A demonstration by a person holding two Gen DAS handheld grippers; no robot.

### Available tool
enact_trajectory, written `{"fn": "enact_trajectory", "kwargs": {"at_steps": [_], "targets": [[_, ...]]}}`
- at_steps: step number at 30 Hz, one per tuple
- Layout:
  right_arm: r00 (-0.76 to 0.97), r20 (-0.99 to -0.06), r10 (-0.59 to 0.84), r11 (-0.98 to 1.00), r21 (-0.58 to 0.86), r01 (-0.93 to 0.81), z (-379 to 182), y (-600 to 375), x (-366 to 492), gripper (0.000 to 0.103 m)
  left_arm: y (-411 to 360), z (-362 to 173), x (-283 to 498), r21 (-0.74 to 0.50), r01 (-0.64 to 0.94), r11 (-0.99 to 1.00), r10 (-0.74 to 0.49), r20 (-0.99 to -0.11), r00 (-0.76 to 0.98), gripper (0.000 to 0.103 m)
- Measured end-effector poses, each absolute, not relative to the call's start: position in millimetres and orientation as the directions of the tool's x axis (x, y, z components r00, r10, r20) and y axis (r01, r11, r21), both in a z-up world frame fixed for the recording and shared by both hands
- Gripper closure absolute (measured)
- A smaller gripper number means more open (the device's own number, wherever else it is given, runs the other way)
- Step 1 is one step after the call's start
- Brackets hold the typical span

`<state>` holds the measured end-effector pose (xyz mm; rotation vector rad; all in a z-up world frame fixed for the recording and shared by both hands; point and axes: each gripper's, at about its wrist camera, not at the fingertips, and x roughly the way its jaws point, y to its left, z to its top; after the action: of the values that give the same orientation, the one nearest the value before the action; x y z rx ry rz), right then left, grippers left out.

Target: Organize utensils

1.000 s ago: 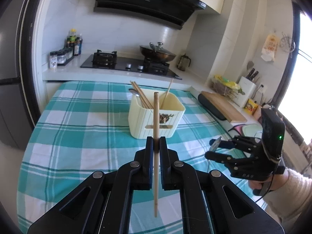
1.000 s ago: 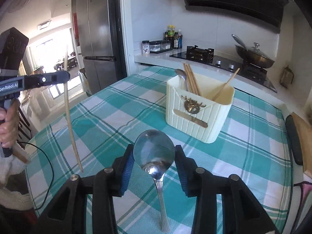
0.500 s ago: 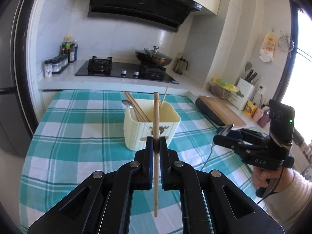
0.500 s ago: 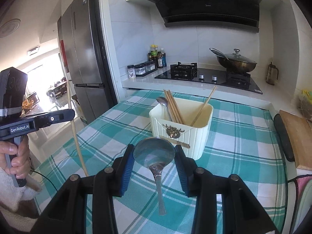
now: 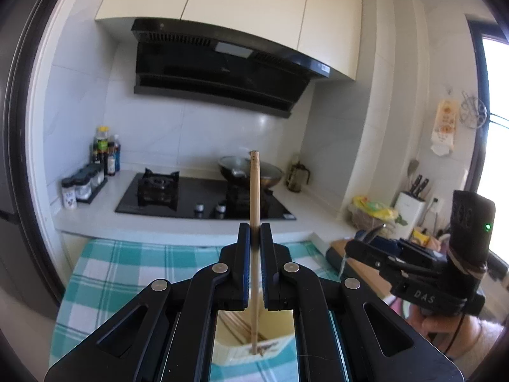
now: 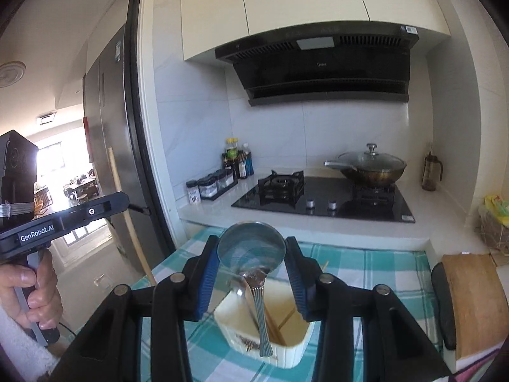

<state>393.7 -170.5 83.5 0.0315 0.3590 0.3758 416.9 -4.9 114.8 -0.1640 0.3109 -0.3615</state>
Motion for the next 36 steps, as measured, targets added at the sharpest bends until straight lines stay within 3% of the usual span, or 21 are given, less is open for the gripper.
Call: {"fn": "enact_trajectory", "kwargs": {"at_steps": [3, 5, 11, 16, 17, 19, 20, 21, 24, 25, 27, 32, 36], "targets": [[0.894, -0.292, 0.339, 0.940, 0.066, -0.335, 81.4, -170.2, 418.1, 0.062, -14.2, 102.6, 453.0, -0.204, 0.277, 0.939, -0.326, -0.266, 0.907, 0.099], [0.893, -0.311, 0.324, 0.945, 0.072, -0.318, 66.1, -171.2, 438.3, 0.062, -19.5, 81.6, 478.0, -0.220, 0.257, 0.941, -0.318, -0.310, 0.896, 0.099], [0.790, -0.529, 0.310, 0.951, 0.171, -0.259, -8.1, -181.3, 495.4, 0.062, -31.6, 0.4, 524.2, -0.252, 0.220, 0.942, -0.324, -0.517, 0.792, 0.099], [0.705, -0.640, 0.306, 0.951, 0.233, -0.201, -57.8, -187.8, 528.1, 0.061, -41.9, -40.8, 535.5, -0.213, 0.212, 0.954, -0.300, -0.608, 0.735, 0.099], [0.688, -0.651, 0.321, 0.946, 0.260, -0.195, -63.7, -190.2, 532.4, 0.060, -43.0, -41.5, 533.7, -0.199, 0.211, 0.957, -0.289, -0.609, 0.738, 0.095], [0.677, -0.647, 0.351, 0.930, 0.326, -0.171, -67.6, -196.2, 534.6, 0.055, -41.6, -37.7, 524.5, -0.178, 0.213, 0.961, -0.278, -0.606, 0.745, 0.067], [0.683, -0.637, 0.357, 0.925, 0.344, -0.163, -65.2, -199.2, 533.4, 0.050, -38.5, -33.1, 518.3, -0.172, 0.204, 0.964, -0.267, -0.598, 0.756, 0.039], [0.694, -0.623, 0.361, 0.921, 0.356, -0.160, -59.6, -202.6, 529.0, 0.048, -34.6, -25.8, 507.6, -0.169, 0.192, 0.967, -0.255, -0.578, 0.775, 0.022], [0.727, -0.596, 0.340, 0.926, 0.347, -0.149, -33.3, -210.0, 509.5, 0.044, -24.0, -4.1, 471.8, -0.149, 0.173, 0.974, -0.226, -0.534, 0.815, 0.002], [0.742, -0.585, 0.327, 0.931, 0.333, -0.148, -21.9, -211.5, 497.2, 0.042, -21.9, 2.3, 456.1, -0.133, 0.156, 0.979, -0.203, -0.527, 0.825, 0.000], [0.774, -0.562, 0.291, 0.946, 0.290, -0.145, -1.1, -213.9, 465.4, 0.025, -20.4, 10.7, 418.6, -0.102, 0.117, 0.988, -0.153, -0.518, 0.841, 0.001], [0.807, -0.562, 0.183, 0.979, 0.181, -0.096, 13.7, -208.8, 375.4, 0.001, -31.5, 1.1, 338.1, -0.033, 0.093, 0.995, -0.095, -0.561, 0.822, 0.000], [0.837, -0.537, 0.104, 0.993, 0.108, -0.054, 3.5, -194.0, 299.8, 0.000, -40.7, -6.8, 277.7, -0.005, 0.050, 0.999, -0.044, -0.551, 0.833, 0.000]]}}
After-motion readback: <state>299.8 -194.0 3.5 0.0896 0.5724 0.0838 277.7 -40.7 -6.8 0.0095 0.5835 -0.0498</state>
